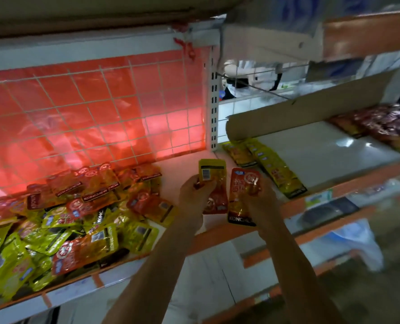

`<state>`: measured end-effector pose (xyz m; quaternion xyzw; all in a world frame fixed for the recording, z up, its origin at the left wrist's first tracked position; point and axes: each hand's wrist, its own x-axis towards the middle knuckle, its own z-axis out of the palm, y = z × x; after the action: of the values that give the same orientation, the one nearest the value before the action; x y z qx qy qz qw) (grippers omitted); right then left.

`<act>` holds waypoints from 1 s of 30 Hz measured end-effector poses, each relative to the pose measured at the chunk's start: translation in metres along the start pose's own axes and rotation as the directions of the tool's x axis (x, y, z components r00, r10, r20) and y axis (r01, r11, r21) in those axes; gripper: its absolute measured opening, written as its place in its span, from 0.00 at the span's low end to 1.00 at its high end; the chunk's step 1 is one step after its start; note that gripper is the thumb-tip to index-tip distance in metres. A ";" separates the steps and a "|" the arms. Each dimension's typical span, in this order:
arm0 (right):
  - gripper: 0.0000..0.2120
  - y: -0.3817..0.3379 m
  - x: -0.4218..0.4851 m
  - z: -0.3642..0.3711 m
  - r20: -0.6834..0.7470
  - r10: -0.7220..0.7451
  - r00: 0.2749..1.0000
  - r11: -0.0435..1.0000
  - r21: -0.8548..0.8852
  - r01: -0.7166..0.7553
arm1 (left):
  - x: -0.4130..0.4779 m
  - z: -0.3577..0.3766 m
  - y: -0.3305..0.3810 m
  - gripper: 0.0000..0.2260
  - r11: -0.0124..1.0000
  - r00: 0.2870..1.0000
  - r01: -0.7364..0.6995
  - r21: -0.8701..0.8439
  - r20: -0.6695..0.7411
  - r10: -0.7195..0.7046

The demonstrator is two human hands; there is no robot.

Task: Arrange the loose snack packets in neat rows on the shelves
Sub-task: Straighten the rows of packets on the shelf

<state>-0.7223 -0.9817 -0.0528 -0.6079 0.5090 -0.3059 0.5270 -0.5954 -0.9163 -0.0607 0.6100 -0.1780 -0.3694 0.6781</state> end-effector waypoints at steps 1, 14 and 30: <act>0.13 0.002 0.003 -0.016 -0.016 -0.005 1.000 1.000 0.014 0.005 | 0.000 0.015 -0.004 0.07 1.000 1.000 0.007 0.002 0.015 -0.007; 0.08 0.036 0.054 -0.211 -0.155 -0.068 0.986 0.995 -0.086 0.055 | -0.013 0.217 -0.054 0.07 0.997 0.982 0.077 -0.013 0.171 -0.074; 0.19 0.078 0.132 -0.347 -0.319 0.103 0.942 0.987 0.151 -0.057 | 0.025 0.396 -0.089 0.03 0.968 0.963 0.025 0.251 0.253 -0.090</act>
<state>-1.0216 -1.2144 -0.0597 -0.4896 0.5906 -0.4151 0.4890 -0.8783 -1.2080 -0.0748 0.6399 -0.2924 -0.4417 0.5567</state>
